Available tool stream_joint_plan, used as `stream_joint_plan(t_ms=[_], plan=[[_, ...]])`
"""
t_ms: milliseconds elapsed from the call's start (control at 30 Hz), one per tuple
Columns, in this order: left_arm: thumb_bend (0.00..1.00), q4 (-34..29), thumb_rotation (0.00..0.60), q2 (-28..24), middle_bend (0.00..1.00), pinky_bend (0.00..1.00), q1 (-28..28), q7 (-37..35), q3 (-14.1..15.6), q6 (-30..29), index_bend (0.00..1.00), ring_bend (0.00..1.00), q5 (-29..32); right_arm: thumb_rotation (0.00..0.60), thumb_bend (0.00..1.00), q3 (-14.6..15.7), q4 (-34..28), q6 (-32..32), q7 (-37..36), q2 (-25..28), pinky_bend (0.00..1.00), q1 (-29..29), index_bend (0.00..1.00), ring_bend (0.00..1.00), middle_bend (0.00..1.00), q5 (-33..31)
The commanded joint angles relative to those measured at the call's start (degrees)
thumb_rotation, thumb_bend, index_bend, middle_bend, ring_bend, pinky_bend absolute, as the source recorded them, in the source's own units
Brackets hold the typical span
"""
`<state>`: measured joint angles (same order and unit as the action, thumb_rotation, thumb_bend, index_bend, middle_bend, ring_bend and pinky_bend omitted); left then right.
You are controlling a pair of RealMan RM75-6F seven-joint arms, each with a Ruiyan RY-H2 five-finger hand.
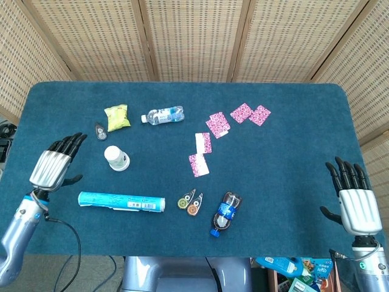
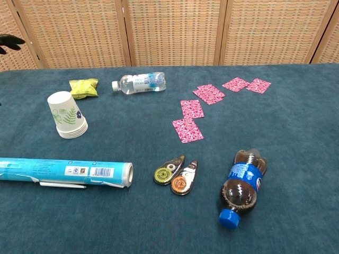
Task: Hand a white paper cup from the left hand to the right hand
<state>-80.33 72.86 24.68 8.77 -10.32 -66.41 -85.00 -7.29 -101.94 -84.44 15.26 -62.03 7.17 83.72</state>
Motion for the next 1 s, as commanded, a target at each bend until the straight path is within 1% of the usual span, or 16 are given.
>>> stream_joint_plan(t_ms=[33, 233, 300, 433, 600, 767, 933, 1000], plan=[[0.19, 8.07, 0.600, 5.74, 0.17, 0.28, 5.83, -1.66, -1.06, 5.68, 0.09, 0.20, 0.94, 0.600, 0.00, -0.11, 0.30, 0.53, 0.11, -0.19, 0.00, 0.33, 0.00, 0.00, 0.00, -0.55], [0.19, 13.88, 0.600, 10.00, 0.21, 0.30, 8.93, -3.51, -0.35, 8.55, 0.16, 0.23, 1.28, 0.600, 0.00, -0.28, 0.72, 1.36, 0.22, -0.43, 0.00, 0.77, 0.00, 0.00, 0.00, -1.65], [0.19, 15.26, 0.600, 10.98, 0.23, 0.30, 9.70, -4.00, -0.04, 9.09, 0.20, 0.24, 1.35, 0.600, 0.00, -0.34, 0.86, 1.63, 0.31, -0.53, 0.00, 0.92, 0.00, 0.00, 0.00, -2.07], [0.19, 16.57, 0.600, 11.93, 0.26, 0.31, 10.46, -4.86, 0.25, 9.66, 0.25, 0.26, 1.74, 0.600, 0.00, -0.34, 0.99, 1.95, 0.51, -0.66, 0.00, 1.12, 0.00, 0.00, 0.00, -2.47], [0.19, 17.96, 0.600, 12.79, 0.32, 0.35, 11.48, -4.74, 0.69, 10.91, 0.32, 0.31, 2.71, 0.600, 0.00, -0.22, 0.88, 2.27, 0.38, -0.64, 0.00, 1.28, 0.00, 0.00, 0.00, -2.78], [0.19, 19.52, 0.600, 13.77, 0.34, 0.37, 12.21, -4.51, 0.84, 11.27, 0.35, 0.34, 3.61, 0.600, 0.00, -0.07, 0.79, 2.31, 0.38, -0.62, 0.00, 1.36, 0.00, 0.00, 0.00, -2.80], [0.19, 20.94, 0.600, 14.79, 0.38, 0.40, 12.95, -5.20, 1.06, 11.43, 0.39, 0.38, 3.81, 0.600, 0.00, 0.03, 0.78, 2.27, 0.30, -0.59, 0.00, 1.40, 0.00, 0.00, 0.00, -2.78], [0.19, 21.34, 0.600, 15.27, 0.41, 0.42, 13.35, -5.27, 0.94, 11.59, 0.42, 0.40, 4.13, 0.600, 0.00, -0.01, 0.81, 2.26, 0.16, -0.56, 0.00, 1.39, 0.00, 0.00, 0.00, -2.97]])
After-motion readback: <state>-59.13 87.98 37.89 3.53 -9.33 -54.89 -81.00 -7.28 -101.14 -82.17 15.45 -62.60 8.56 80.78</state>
